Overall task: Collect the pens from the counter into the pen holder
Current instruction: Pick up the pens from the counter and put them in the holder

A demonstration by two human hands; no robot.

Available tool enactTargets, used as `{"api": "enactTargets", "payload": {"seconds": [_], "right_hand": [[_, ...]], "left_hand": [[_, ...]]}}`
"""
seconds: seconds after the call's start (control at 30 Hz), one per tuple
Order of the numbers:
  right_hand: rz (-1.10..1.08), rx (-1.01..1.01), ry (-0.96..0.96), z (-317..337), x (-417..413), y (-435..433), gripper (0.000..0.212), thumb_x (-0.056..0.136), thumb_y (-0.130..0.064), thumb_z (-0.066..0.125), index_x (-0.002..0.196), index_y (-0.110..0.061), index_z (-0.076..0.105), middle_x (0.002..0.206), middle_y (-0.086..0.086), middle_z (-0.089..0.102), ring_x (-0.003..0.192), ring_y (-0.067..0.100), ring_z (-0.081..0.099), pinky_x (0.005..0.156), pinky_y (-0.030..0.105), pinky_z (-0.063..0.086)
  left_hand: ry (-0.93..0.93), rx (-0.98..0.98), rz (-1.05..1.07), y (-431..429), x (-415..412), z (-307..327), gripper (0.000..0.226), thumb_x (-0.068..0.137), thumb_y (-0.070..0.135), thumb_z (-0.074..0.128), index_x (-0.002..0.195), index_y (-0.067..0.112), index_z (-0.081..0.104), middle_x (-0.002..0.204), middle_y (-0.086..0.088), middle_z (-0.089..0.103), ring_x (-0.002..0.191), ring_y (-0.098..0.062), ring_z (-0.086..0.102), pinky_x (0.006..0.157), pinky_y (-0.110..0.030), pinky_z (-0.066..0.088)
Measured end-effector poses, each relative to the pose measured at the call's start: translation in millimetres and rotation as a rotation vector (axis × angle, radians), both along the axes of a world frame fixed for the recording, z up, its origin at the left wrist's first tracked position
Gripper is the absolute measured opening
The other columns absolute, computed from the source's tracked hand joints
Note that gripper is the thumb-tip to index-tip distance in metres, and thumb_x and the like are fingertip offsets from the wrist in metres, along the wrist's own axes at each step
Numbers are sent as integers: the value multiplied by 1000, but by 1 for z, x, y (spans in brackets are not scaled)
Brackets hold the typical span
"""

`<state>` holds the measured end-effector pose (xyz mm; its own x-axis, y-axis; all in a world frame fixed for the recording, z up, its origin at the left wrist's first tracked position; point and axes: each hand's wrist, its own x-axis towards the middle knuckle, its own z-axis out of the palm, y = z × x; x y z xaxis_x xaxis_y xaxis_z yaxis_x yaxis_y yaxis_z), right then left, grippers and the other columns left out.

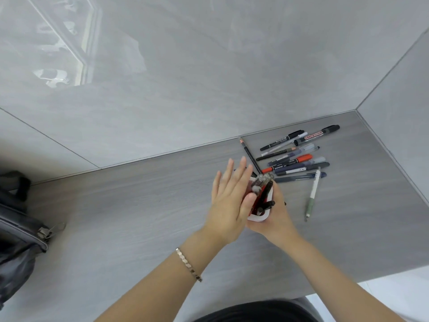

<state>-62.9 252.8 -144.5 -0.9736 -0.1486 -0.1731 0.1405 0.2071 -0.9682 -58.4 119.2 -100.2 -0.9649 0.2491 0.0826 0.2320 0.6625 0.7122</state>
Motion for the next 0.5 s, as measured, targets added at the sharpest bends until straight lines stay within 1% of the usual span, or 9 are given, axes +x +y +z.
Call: {"api": "enactTargets", "payload": {"seconds": [0.03,0.1,0.17,0.2,0.23,0.3,0.37,0.43,0.5], "right_hand": [[1,6,3,-2,0,0,86,52,-23,90,124,-22,42,124,5,56,115,17,58,93,45,53],[8,14,-11,-2,1,1,92,49,-28,91,125,-26,40,126,2,53,118,14,56,95,39,52],[28,42,-33,0,1,2,95,47,-26,90,125,-34,37,127,-1,50,119,5,53,98,28,49],[52,59,-50,1,1,2,94,47,-23,89,124,-34,36,127,-2,50,119,5,52,98,26,49],[87,81,-63,1,0,4,95,49,-20,89,127,-31,35,127,-1,50,121,9,52,99,31,49],[201,253,-55,2,-2,13,97,60,-15,83,138,-23,26,139,2,41,131,17,41,108,40,40],[248,537,-24,6,-4,32,91,71,2,69,145,-19,20,148,5,26,138,19,27,113,28,23],[91,706,23,11,-6,55,74,75,9,59,140,-15,34,142,11,34,131,26,37,107,28,30],[-165,748,-73,12,-12,72,48,84,-2,57,130,-9,44,130,20,45,113,36,51,94,39,43]], "left_hand": [[-38,-39,-32,-2,-8,4,62,85,63,8,139,33,-1,148,18,-9,138,2,-20,118,-31,-8],[-140,1,-128,-9,-23,14,67,79,72,14,135,39,-2,148,17,-14,140,-3,-17,118,-32,-2],[-201,113,-200,-22,-29,19,76,72,77,30,134,47,-1,151,17,-10,142,-1,-8,117,-22,2],[-248,157,-202,-29,-28,19,85,65,79,42,132,53,-3,151,20,-7,141,3,-4,116,-17,4],[-318,180,-191,-35,-26,18,97,56,77,54,129,57,-6,150,23,-4,141,4,0,116,-17,6],[-461,130,-180,-41,-20,14,120,47,59,77,124,59,-15,152,20,4,141,-2,10,117,-27,14],[-486,44,-166,-39,-15,8,127,51,37,86,122,58,-17,154,13,12,140,-8,19,112,-25,21],[-446,68,-113,-33,-14,5,125,55,30,86,128,54,-13,152,10,22,137,-10,28,104,-20,26],[-442,138,-81,-26,-14,5,124,56,25,86,135,46,-7,143,17,32,130,-4,34,98,-13,26]]}}
